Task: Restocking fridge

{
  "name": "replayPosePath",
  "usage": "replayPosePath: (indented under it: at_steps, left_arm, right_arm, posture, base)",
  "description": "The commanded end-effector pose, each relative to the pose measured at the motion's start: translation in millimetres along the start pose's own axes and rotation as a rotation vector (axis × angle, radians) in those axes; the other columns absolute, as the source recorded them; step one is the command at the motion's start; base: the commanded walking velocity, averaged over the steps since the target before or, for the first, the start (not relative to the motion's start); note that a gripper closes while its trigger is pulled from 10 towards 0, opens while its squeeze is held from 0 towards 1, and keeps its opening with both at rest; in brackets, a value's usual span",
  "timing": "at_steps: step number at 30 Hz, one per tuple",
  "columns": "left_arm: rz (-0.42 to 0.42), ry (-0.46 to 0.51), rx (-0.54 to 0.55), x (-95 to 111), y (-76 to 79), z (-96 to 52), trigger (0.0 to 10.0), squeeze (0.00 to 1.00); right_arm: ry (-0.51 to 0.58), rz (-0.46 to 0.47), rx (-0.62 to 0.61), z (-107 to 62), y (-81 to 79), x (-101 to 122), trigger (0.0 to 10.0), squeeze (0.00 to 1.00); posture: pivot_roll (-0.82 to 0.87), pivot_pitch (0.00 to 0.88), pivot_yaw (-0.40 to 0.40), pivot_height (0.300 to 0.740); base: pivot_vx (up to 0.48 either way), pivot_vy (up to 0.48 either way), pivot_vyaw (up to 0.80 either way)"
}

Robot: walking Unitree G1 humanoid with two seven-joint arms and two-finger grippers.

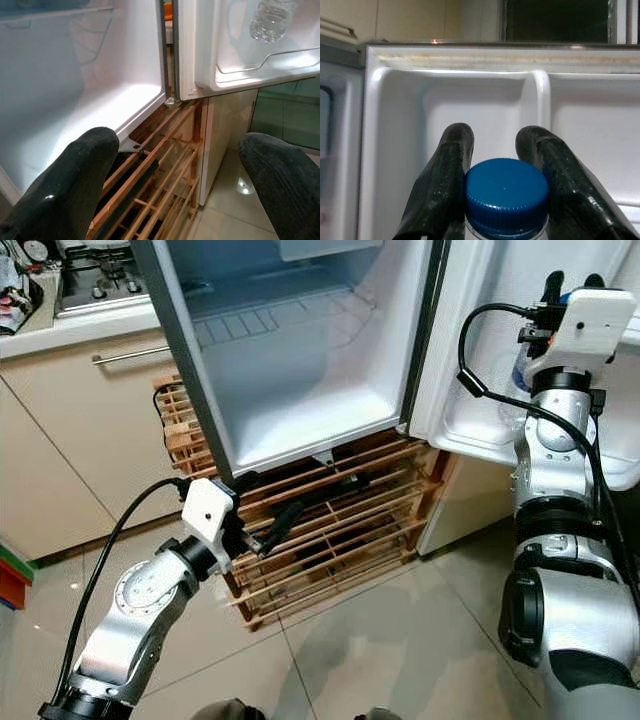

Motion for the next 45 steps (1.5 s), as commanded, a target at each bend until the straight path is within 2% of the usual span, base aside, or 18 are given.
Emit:
replayPosePath:
  at_steps: [1, 3, 7, 9, 10, 12, 13, 14, 18, 19, 21, 29, 35, 37, 40, 43, 44, 45]
  left_arm:
    - [-0.027, 0.02, 0.037, 8, -7.3, 4.5, 10.0, 0.0]
    - [-0.033, 0.019, 0.043, 7, -8.1, 6.5, 10.0, 0.0]
    - [-0.101, -0.012, 0.007, -3, 0.6, 20.0, 10.0, 0.0]
    - [-0.104, -0.012, 0.0, -3, 2.3, 21.0, 10.0, 0.0]
    - [-0.101, -0.013, -0.008, -4, 4.0, 23.4, 10.0, 0.0]
    - [-0.047, -0.014, -0.034, -2, 8.9, 29.6, 10.0, 0.0]
    - [-0.047, -0.014, -0.034, -2, 8.9, 29.6, 10.0, 0.0]
    - [-0.056, -0.006, -0.045, 0, 8.3, 34.6, 10.0, 0.0]
    - [-0.049, 0.021, -0.045, 8, 4.3, 37.7, 10.0, 0.0]
    - [-0.054, 0.057, -0.051, 16, 1.1, 40.9, 10.0, 0.0]
    - [-0.062, 0.066, -0.055, 18, 0.1, 44.4, 10.0, 0.0]
    - [-0.034, 0.033, -0.017, 9, -5.9, 53.6, 10.0, 0.0]
    - [-0.058, 0.023, 0.048, 2, -16.4, 50.0, 10.0, 0.0]
    - [-0.094, 0.022, 0.081, -2, -19.9, 47.4, 10.0, 0.0]
    - [-0.225, 0.019, 0.169, -11, -29.1, 43.2, 10.0, 0.0]
    - [-0.269, -0.024, 0.294, -24, -43.8, 35.8, 10.0, 0.0]
    - [-0.141, -0.075, 0.361, -33, -52.2, 25.5, 10.0, 0.0]
    - [-0.141, -0.075, 0.361, -33, -52.2, 25.5, 10.0, 0.0]
  right_arm:
    - [0.086, 0.011, 0.015, -13.1, -9.5, 28, 0.0, 0.0]
    - [0.093, 0.009, 0.02, -18.9, -10.9, 32, 0.0, 0.0]
    - [0.022, 0.024, -0.011, -68.8, -15.1, 35, 0.0, 0.0]
    - [0.011, 0.02, -0.007, -74.1, -15.9, 34, 0.0, 0.0]
    - [-0.01, 0.02, -0.006, -79.8, -16.5, 30, 0.0, 0.0]
    - [-0.096, 0.003, 0.019, -106.0, -18.9, 16, 0.0, 0.0]
    - [-0.096, 0.003, 0.019, -106.0, -18.9, 16, 0.0, 0.0]
    - [-0.192, -0.01, 0.038, -128.3, -19.5, 1, 0.0, 0.0]
    - [-0.259, -0.034, 0.068, -142.2, -21.2, -15, 0.0, 0.0]
    - [-0.367, -0.023, 0.062, -159.9, -20.4, -36, 0.0, 0.0]
    - [-0.418, -0.021, 0.064, -168.4, -21.3, -47, 0.0, 0.0]
    - [-0.491, -0.061, 0.102, -178.4, -26.6, -67, 0.0, 0.0]
    - [-0.488, -0.062, 0.148, -176.9, -33.8, -70, 0.0, 0.0]
    - [-0.485, -0.061, 0.162, -176.4, -36.1, -70, 0.0, 0.0]
    - [-0.483, -0.061, 0.169, -175.7, -37.4, -70, 0.0, 0.0]
    - [-0.483, -0.057, 0.167, -175.3, -37.2, -71, 0.0, 0.0]
    - [-0.483, -0.05, 0.15, -175.2, -34.2, -71, 0.0, 0.0]
    - [-0.483, -0.05, 0.15, -175.2, -34.2, -71, 0.0, 0.0]
  posture:
    - [0.03, 0.021, 0.023, 0.74]
    - [0.01, 0.013, 0.019, 0.74]
    - [-0.07, 0.0, 0.014, 0.74]
    - [-0.07, 0.0, 0.014, 0.74]
    - [-0.08, 0.0, 0.015, 0.74]
    - [-0.1, 0.0, 0.025, 0.74]
    - [-0.1, 0.0, 0.025, 0.74]
    - [-0.11, 0.0, 0.032, 0.74]
    - [-0.13, 0.0, 0.044, 0.74]
    - [-0.14, 0.0, 0.059, 0.74]
    - [-0.14, 0.0, 0.062, 0.74]
    - [-0.1, 0.0, 0.034, 0.74]
    - [-0.07, 0.0, 0.004, 0.74]
    - [-0.07, 0.0, 0.0, 0.74]
    - [-0.06, 0.0, -0.007, 0.74]
    - [-0.06, 0.0, -0.005, 0.74]
    - [-0.06, 0.0, -0.007, 0.74]
    - [-0.06, 0.0, -0.007, 0.74]
  base:
    - [0.0, 0.0, 0.0]
    - [0.0, 0.0, 0.0]
    - [0.0, 0.0, 0.0]
    - [0.0, 0.0, 0.0]
    - [0.0, 0.0, 0.0]
    - [0.0, 0.0, 0.0]
    - [0.0, 0.0, 0.0]
    - [0.0, 0.0, 0.0]
    - [0.0, 0.0, 0.0]
    - [0.0, -0.412, 0.0]
    - [0.0, -0.433, 0.0]
    - [0.103, -0.258, -0.78]
    - [0.0, 0.0, -0.13]
    - [0.0, 0.0, 0.0]
    - [0.0, 0.0, 0.0]
    - [0.0, 0.0, 0.0]
    - [0.0, 0.0, 0.0]
    - [0.0, 0.0, 0.0]
Point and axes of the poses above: a point about 5 cm out from each wrist's last joint towards the gripper, its own z axis pointing out of the wrist towards the gripper, its own x axis along the axis of the wrist's last joint, y = z × x, the point moved 4 cm from there along z, pointing out of the wrist towards the gripper
